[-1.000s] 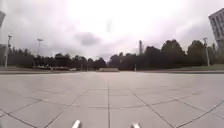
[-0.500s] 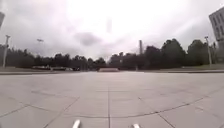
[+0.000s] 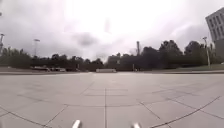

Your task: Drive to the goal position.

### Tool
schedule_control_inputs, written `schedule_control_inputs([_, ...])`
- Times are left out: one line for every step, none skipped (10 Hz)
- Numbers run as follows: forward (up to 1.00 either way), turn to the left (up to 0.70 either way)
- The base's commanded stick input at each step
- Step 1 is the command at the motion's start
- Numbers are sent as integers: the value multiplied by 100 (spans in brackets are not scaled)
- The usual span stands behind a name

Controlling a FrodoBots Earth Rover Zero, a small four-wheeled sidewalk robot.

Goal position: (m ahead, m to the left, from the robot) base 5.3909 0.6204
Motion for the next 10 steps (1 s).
schedule_control_inputs([70, 0])
schedule_control_inputs([70, 0])
schedule_control_inputs([70, 0])
schedule_control_inputs([70, 0])
schedule_control_inputs([70, 0])
schedule_control_inputs([70, 0])
schedule_control_inputs([70, 0])
schedule_control_inputs([70, 0])
schedule_control_inputs([70, 0])
schedule_control_inputs([70, 0])
